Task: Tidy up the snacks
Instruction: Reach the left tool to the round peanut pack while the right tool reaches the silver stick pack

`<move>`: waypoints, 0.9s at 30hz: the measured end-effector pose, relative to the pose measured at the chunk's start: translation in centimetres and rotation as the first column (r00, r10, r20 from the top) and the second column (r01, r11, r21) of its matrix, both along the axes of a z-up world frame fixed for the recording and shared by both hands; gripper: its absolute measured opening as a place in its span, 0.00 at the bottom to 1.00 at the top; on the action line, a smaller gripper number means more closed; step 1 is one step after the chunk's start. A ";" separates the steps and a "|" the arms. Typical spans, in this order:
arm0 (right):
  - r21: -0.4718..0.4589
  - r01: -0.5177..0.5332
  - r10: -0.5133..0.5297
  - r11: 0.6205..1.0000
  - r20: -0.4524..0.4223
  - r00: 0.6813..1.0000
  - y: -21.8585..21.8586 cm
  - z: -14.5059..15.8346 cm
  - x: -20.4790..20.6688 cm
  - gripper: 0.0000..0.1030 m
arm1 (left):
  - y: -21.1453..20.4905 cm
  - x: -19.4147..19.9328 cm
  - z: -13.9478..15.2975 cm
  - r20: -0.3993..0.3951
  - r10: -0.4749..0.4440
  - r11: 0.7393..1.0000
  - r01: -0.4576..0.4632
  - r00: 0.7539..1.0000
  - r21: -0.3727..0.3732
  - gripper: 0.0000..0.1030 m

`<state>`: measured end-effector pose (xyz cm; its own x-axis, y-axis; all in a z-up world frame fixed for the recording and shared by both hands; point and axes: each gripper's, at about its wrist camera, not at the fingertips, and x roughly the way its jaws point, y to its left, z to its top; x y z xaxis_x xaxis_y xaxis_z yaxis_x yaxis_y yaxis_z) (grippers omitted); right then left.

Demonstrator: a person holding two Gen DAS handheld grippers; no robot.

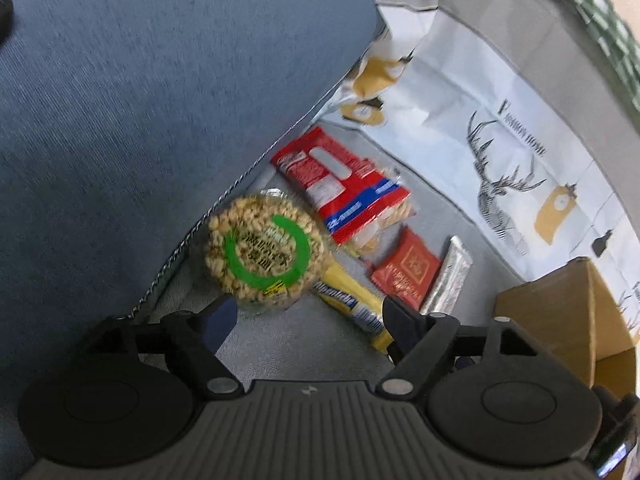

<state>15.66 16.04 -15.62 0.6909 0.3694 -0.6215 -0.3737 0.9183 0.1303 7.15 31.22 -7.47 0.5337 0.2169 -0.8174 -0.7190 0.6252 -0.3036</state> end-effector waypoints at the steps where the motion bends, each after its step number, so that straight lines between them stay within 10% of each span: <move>1: -0.003 0.003 -0.003 1.000 -0.011 1.000 0.1 -0.3 0.3 0.71 | 0.1 0.2 -0.2 -0.008 0.008 1.000 -0.008 1.000 -0.003 0.82; 3: -0.027 0.000 0.000 1.000 -0.003 1.000 0.5 -0.7 0.4 0.70 | 0.3 0.5 -0.6 -0.022 0.035 0.999 -0.035 0.999 -0.011 0.82; 7: -0.063 -0.049 0.051 0.997 0.030 0.998 1.1 -0.4 0.1 0.33 | 1.3 1.1 -1.6 -0.047 0.092 0.995 -0.094 0.995 -0.038 0.82; 22: -0.053 -0.151 0.153 0.987 0.031 0.988 -1.0 1.7 -3.4 0.27 | 3.2 2.7 -3.2 -0.075 0.152 0.987 -0.155 0.985 -0.039 0.80; 27: -0.053 -0.205 0.205 0.977 -0.001 0.979 -2.5 2.5 -5.8 0.27 | 3.3 2.1 -3.1 -0.095 0.078 0.997 -0.079 0.992 -0.012 0.54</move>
<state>9.84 13.56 -13.09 0.6070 0.4703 -0.6406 -0.5551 0.8278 0.0817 9.26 34.50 -10.54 0.4359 0.2415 -0.8670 -0.7916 0.5611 -0.2417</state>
